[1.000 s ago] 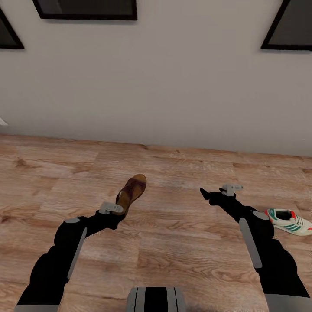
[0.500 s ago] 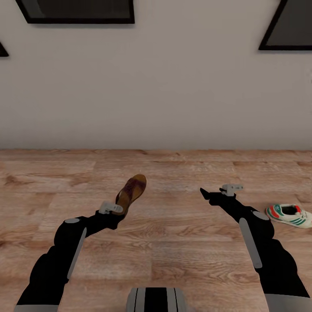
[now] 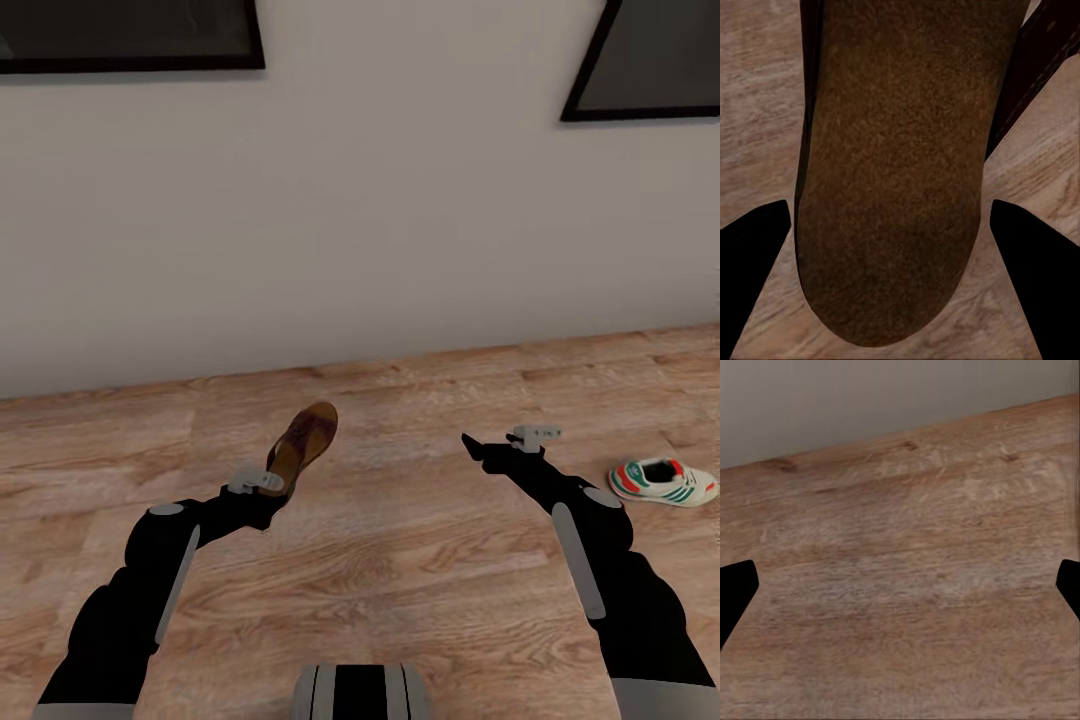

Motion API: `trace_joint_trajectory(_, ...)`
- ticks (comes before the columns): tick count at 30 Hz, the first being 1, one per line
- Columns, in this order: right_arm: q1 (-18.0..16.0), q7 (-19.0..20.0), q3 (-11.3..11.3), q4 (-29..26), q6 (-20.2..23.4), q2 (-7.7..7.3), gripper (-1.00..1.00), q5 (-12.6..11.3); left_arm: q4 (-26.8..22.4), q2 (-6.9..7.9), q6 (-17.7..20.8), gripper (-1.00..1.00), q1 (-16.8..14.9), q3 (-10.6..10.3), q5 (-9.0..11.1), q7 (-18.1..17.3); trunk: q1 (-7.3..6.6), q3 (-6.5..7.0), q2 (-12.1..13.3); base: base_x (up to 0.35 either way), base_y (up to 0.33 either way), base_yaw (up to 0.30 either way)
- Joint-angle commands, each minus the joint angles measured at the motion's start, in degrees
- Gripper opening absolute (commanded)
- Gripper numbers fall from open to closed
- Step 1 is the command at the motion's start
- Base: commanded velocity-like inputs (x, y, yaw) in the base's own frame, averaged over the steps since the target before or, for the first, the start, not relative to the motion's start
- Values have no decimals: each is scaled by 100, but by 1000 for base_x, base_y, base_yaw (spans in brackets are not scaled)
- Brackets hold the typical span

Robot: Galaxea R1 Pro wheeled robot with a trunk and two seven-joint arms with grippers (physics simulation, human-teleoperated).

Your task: Pick up the two gym shoes and the two sandals from the corridor floor and place them onto the hallstand (shoe rack) in the corridor, making sure they are on the rack and not on the floor. Arrange them so the two gym shoes are next to each other and the two sandals are next to each other.

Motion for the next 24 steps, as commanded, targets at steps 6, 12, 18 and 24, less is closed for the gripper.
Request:
trace_joint_trajectory(6, -4, 20, -7, -6, 38, 1, 100, -35, -6, 0, 10, -100, -2, 6, -49, -56, 2, 21, -1, 235, 212, -293)
trace_joint_trajectory(12, -4, 18, -8, -6, 38, 1, 100, -46, -6, -1, 10, -100, -2, 6, -49, -54, 2, 48, -1, 77, 34, -290)
trace_joint_trajectory(18, -4, 18, -8, -6, 38, 1, 100, -47, -6, 0, 10, -100, -2, 5, -49, -49, 2, 76, -1, 9, 4, -288)
trace_joint_trajectory(24, -4, 18, -8, -6, 38, -3, 100, -47, -6, -4, 10, -100, -2, 5, -49, -50, 2, 106, -1, 1, 0, -287)
